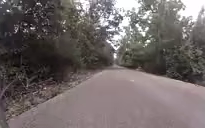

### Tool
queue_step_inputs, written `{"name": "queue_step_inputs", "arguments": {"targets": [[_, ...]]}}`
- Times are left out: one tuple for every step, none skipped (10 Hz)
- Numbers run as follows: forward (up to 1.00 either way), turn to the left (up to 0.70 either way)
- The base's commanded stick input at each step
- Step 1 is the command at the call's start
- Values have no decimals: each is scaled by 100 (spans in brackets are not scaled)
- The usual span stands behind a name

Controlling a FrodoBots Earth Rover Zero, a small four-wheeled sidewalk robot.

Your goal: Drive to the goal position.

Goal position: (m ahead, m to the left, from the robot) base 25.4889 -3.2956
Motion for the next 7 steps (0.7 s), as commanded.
{"name": "queue_step_inputs", "arguments": {"targets": [[70,-34],[70,-31],[70,-24],[70,0],[70,-4],[70,-20],[70,-32]]}}
